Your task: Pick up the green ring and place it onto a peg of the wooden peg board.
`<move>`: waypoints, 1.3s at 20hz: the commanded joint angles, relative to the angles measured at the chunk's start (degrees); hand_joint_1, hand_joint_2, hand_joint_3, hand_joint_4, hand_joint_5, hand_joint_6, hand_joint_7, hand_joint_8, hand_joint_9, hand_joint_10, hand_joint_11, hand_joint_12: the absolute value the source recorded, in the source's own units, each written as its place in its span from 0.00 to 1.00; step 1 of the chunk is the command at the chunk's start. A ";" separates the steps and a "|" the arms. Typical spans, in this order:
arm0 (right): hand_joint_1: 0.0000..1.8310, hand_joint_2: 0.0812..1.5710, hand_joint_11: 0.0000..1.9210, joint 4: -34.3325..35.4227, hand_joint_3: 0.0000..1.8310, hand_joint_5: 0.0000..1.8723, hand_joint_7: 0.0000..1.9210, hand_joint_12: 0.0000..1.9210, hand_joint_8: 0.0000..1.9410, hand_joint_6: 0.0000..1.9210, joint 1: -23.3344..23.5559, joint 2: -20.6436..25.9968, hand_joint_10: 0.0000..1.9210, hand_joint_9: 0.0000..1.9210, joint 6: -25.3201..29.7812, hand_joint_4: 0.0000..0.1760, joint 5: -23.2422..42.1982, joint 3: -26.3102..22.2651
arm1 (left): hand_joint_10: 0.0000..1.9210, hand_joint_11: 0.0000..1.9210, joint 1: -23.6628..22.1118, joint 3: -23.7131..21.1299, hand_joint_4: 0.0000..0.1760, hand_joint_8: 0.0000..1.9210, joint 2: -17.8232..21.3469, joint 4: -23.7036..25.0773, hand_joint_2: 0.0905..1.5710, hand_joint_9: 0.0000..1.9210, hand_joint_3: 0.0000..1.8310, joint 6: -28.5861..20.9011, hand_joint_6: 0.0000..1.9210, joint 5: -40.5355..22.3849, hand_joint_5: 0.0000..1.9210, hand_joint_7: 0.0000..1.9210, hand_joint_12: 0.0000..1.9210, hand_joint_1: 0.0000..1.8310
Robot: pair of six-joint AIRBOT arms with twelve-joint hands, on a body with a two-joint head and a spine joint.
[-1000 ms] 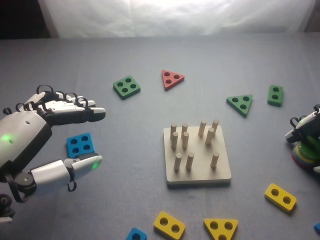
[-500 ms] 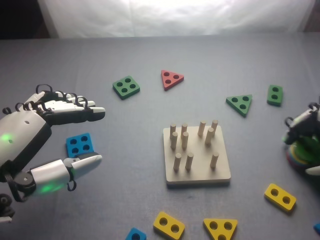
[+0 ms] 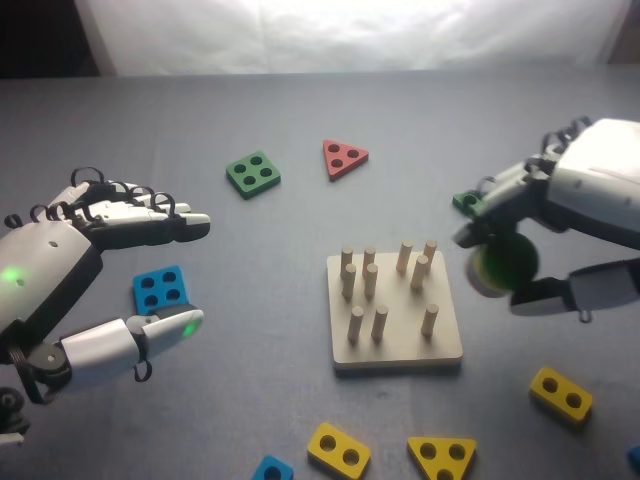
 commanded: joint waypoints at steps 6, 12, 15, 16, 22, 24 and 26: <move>0.66 0.63 0.58 -4.47 0.00 0.63 0.44 0.96 0.76 0.33 3.03 -2.62 0.91 0.53 3.16 0.00 4.86 1.10 | 0.00 0.00 -0.41 -0.10 0.00 0.00 -0.09 1.15 0.69 0.21 0.00 -0.39 0.00 -7.44 0.35 0.28 0.36 0.44; 0.69 0.68 0.61 -8.44 0.00 0.62 0.49 0.81 0.66 0.26 4.33 -4.24 0.68 0.60 3.84 0.00 1.54 1.61 | 0.00 0.00 -0.41 -0.15 0.00 0.00 -0.01 1.18 0.69 0.21 0.00 -0.40 0.00 -7.64 0.35 0.29 0.35 0.45; 0.69 0.69 0.60 -9.54 0.00 0.64 0.47 0.84 0.69 0.21 4.69 -5.06 0.71 0.59 4.28 0.00 0.81 1.97 | 0.00 0.00 -0.41 -0.14 0.00 0.00 -0.01 1.18 0.69 0.21 0.00 -0.41 0.00 -7.63 0.34 0.28 0.35 0.46; 0.69 0.69 0.60 -9.81 0.00 0.64 0.47 0.85 0.69 0.20 4.79 -5.28 0.73 0.59 4.28 0.00 0.60 2.06 | 0.00 0.00 -0.41 -0.13 0.00 0.00 -0.01 1.18 0.69 0.21 0.00 -0.41 0.00 -7.63 0.34 0.28 0.36 0.46; 0.65 0.66 0.63 -10.99 0.00 0.58 0.41 1.00 0.77 0.42 4.98 -6.41 1.00 0.56 4.29 0.00 -0.66 2.36 | 0.00 0.00 -0.41 -0.11 0.00 0.00 -0.10 1.18 0.69 0.21 0.00 -0.51 0.00 -7.53 0.35 0.28 0.36 0.44; 0.64 0.67 0.65 -11.47 0.00 0.56 0.41 1.00 0.76 0.44 5.16 -6.70 1.00 0.57 4.29 0.00 -1.07 2.49 | 0.00 0.00 -0.41 -0.06 0.00 0.00 -0.06 1.19 0.69 0.22 0.00 -0.51 0.00 -7.46 0.35 0.29 0.41 0.43; 0.68 0.70 0.65 -11.80 0.00 0.57 0.44 1.00 0.74 0.33 5.32 -7.06 1.00 0.57 4.29 0.00 -1.48 2.67 | 0.00 0.00 -0.41 -0.05 0.00 0.00 -0.06 1.21 0.69 0.22 0.00 -0.51 0.00 -7.47 0.35 0.29 0.41 0.43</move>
